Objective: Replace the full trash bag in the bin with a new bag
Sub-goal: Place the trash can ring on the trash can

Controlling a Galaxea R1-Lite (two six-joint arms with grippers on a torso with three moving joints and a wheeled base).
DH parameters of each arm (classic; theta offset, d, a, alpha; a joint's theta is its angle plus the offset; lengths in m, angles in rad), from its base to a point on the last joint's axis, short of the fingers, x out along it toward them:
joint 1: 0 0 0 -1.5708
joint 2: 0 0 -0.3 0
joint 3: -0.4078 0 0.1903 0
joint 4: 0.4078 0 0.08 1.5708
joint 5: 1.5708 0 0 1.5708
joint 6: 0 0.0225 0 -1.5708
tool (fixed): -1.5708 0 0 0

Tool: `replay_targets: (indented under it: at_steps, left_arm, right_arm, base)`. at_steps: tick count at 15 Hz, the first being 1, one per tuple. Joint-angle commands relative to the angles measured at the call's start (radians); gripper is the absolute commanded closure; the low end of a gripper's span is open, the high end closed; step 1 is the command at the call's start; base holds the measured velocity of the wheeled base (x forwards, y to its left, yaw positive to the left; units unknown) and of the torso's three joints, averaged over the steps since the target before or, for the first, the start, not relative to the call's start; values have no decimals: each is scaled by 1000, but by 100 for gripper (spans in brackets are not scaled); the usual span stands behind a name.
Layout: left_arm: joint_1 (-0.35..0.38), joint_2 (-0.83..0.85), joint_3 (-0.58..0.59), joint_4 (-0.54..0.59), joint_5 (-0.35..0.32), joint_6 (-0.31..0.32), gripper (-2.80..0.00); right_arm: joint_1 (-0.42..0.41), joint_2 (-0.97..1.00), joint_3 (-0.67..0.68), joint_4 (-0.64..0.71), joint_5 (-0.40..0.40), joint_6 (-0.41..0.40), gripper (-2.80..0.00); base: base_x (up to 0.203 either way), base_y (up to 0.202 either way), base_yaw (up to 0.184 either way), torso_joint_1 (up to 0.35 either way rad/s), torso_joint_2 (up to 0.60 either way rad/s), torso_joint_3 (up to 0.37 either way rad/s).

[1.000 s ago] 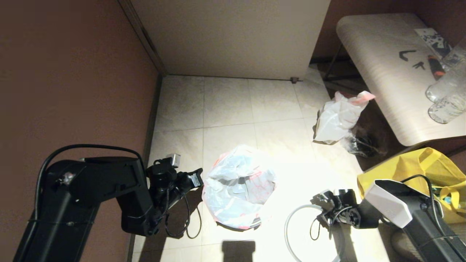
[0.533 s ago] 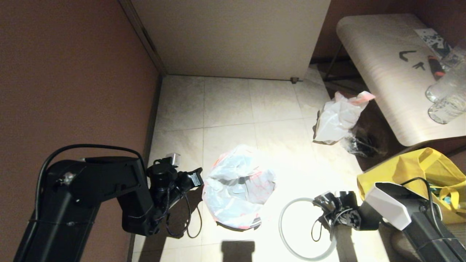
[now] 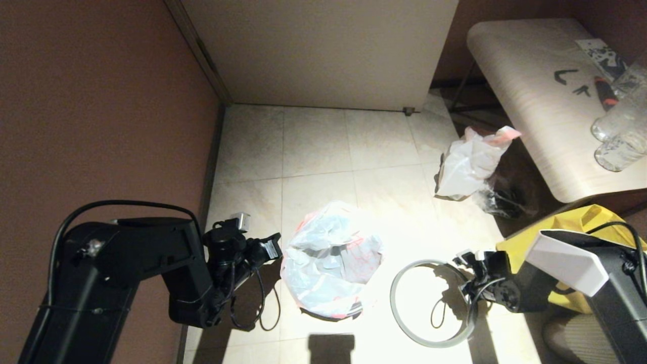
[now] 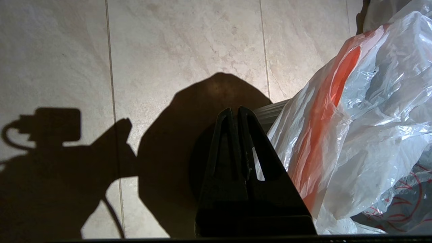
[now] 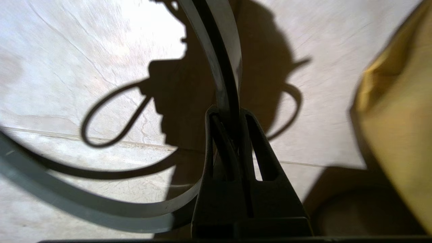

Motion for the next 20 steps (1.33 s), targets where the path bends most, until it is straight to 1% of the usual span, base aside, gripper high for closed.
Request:
replay_targets:
  at_steps: [1, 4, 6, 8, 9, 10, 12, 15, 16, 17, 20]
  left_arm:
    - [0, -2, 6, -21, 0, 0, 0]
    - [1, -2, 11, -36, -3, 4, 0]
    - [1, -2, 18, -40, -2, 8, 0]
    - [3, 7, 28, -79, -4, 38, 0]
    - [4, 11, 28, -82, -4, 41, 0]
    - [4, 11, 27, -82, -4, 41, 0]
    - [3, 11, 29, -82, -4, 41, 0]
    - [2, 0, 52, -83, -2, 42, 0]
    - [1, -16, 58, -83, 0, 44, 0]
    - [0, -55, 72, -83, 0, 47, 0]
    - [-13, -154, 111, -83, -1, 50, 0]
  right_arm:
    - [14, -203, 88, -5, -18, 1, 0]
    - [44, -414, 163, 56, -70, -1, 0]
    - [63, -565, 192, 122, -86, 0, 0]
    - [76, -710, 204, 176, -94, 0, 0]
    - [80, -776, 199, 205, -98, -3, 0]
    - [83, -835, 175, 251, -105, -6, 0]
    - [87, -918, 67, 370, -121, -7, 0]
    - [116, -951, -114, 489, -136, 14, 0]
    - [137, -945, -192, 564, -141, 51, 0]
    - [165, -930, -266, 658, -147, 113, 0]
    - [259, -822, -523, 925, -152, 361, 0]
  base:
    - [0, 0, 0, 0, 0, 0]
    - [0, 0, 0, 0, 0, 0]
    - [0, 0, 0, 0, 0, 0]
    - [0, 0, 0, 0, 0, 0]
    - [0, 0, 0, 0, 0, 0]
    - [0, 0, 0, 0, 0, 0]
    - [0, 0, 0, 0, 0, 0]
    - [0, 0, 0, 0, 0, 0]
    - [0, 0, 0, 0, 0, 0]
    - [0, 0, 0, 0, 0, 0]
    - [0, 0, 0, 0, 0, 0]
